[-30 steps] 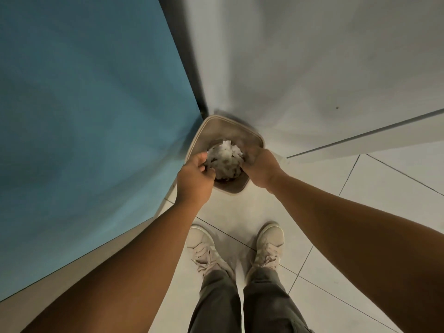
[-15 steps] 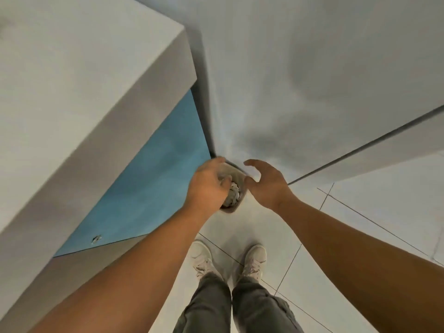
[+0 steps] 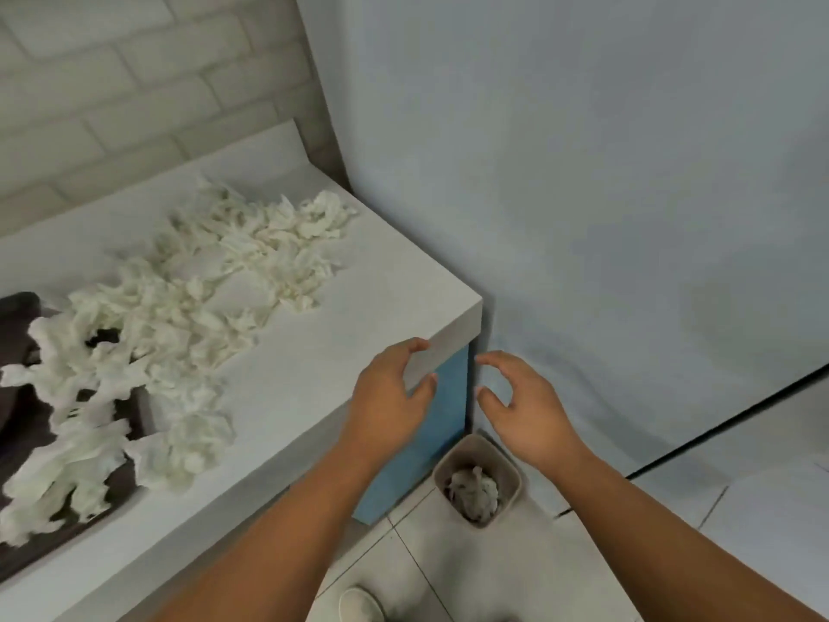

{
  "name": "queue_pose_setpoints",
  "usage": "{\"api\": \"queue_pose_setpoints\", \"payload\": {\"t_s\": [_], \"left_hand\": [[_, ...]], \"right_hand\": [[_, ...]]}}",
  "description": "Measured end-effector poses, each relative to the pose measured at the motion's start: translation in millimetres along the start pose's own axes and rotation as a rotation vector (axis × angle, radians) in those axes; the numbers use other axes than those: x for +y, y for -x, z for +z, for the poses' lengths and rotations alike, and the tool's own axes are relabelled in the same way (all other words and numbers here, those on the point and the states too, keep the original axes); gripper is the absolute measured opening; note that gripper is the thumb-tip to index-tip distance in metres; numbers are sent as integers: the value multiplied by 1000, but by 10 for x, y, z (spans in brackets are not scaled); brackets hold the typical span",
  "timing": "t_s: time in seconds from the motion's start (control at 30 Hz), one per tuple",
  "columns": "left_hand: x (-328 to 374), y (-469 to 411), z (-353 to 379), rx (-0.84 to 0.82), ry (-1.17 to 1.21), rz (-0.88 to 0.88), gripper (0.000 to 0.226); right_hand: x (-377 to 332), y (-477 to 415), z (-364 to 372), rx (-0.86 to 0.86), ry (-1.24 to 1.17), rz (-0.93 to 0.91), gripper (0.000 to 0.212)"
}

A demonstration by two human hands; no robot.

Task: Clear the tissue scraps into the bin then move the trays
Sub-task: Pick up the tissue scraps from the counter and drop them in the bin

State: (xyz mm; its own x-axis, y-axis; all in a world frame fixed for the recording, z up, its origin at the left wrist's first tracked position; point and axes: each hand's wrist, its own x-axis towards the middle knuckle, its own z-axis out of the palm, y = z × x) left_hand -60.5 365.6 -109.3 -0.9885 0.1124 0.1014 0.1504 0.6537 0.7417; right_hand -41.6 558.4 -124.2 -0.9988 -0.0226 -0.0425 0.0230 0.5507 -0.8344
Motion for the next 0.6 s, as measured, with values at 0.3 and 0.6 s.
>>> {"api": "queue_pose_setpoints", "payload": {"t_s": [0.3,0.6], "left_hand": [[-375,294,-1164,217,-25,-106,37],[-1124,694,-2256,222,-120,-196,32]], "right_hand": [[-996,-133,781,-242,33,-249,42],[-1650,-190,1927,-454,202,-374,45]]}}
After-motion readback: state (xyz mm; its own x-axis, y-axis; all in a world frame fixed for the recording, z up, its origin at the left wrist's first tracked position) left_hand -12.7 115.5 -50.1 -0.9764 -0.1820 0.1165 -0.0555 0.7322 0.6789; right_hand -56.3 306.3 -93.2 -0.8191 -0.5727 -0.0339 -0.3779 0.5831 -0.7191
